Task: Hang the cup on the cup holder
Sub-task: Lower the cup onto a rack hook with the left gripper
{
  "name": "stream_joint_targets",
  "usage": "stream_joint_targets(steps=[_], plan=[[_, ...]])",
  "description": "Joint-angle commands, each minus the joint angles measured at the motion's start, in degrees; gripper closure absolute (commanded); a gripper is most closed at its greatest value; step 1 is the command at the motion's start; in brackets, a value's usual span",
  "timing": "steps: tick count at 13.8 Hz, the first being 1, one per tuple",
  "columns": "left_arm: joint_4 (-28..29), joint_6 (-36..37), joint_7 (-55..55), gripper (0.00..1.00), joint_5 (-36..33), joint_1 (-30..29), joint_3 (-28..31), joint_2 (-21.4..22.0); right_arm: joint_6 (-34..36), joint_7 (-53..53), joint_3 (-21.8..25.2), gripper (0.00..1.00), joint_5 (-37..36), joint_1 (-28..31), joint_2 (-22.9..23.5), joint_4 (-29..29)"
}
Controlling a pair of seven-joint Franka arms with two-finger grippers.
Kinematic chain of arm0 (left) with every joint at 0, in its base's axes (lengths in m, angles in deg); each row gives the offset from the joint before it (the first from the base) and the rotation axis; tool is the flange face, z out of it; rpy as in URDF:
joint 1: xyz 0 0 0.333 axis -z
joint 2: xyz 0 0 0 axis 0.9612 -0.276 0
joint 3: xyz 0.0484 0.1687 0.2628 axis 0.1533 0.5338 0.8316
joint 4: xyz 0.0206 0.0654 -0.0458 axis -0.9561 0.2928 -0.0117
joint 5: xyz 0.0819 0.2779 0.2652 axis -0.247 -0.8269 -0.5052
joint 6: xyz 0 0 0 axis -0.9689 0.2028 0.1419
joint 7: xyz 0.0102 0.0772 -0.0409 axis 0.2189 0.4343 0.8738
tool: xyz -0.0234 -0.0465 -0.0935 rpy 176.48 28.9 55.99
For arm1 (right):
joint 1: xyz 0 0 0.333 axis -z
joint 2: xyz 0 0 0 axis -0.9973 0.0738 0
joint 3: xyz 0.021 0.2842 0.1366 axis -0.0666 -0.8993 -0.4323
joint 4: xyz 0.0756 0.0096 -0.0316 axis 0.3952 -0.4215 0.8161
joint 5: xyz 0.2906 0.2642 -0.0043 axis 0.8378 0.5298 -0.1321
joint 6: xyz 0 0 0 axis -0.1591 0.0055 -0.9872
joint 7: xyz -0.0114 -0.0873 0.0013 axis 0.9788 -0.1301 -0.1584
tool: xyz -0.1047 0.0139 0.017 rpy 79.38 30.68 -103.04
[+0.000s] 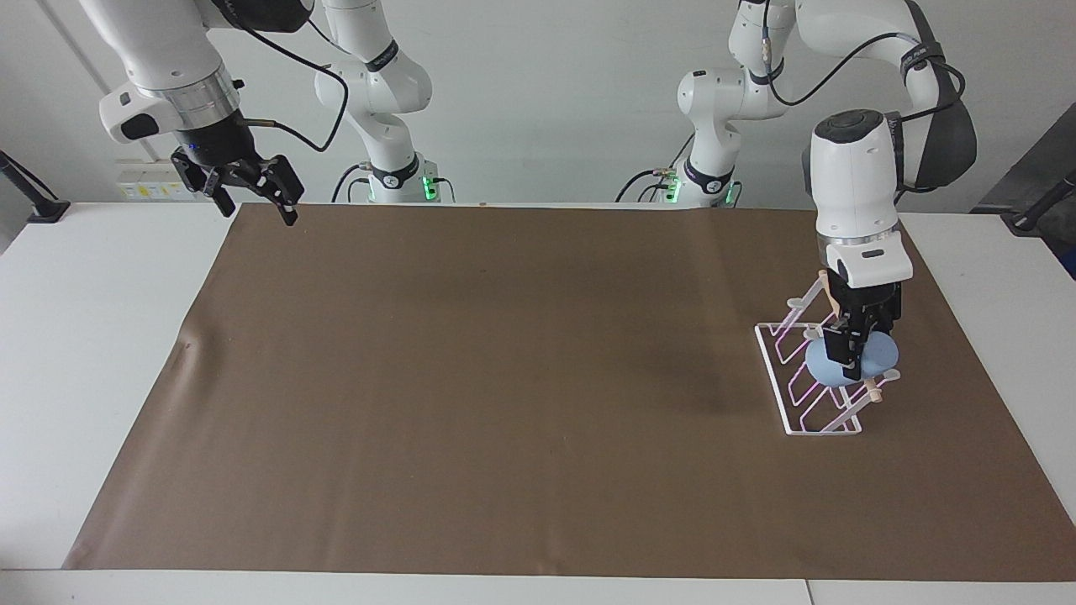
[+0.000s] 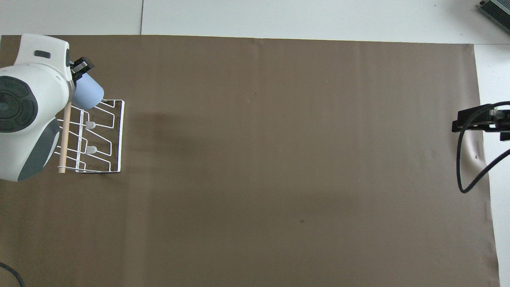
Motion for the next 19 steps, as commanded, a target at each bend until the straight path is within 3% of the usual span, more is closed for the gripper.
stream_joint_targets(steps=[1, 8, 16, 17, 19], plan=[[2.94, -4.18, -0.11, 1.0, -2.53, -1.19, -0.26, 0.48, -0.17, 1.04, -0.19, 0.0, -0.54, 0.48, -2.12, -2.9], [8.47, -8.23, 4.81, 1.0, -7.09, -1.89, -0.26, 1.89, -2.44, 4.55, -0.01, 0.0, -1.69, 0.91, -2.73, -5.98], [12.08, -10.87, 5.61, 0.98, -7.28, -1.89, -0.26, 3.03, -2.63, 4.91, -0.1, 0.0, -1.69, 1.36, -2.73, -5.98], [12.52, -10.87, 5.61, 0.85, -7.28, -1.89, -0.35, 3.38, -2.37, 4.65, -0.1, 0.0, -1.6, 1.36, -2.73, -6.07], [13.22, -10.87, 5.52, 0.22, -7.28, -1.89, -0.35, 3.56, -1.84, 4.73, -0.1, 0.0, -1.6, 1.44, -2.82, -6.07]])
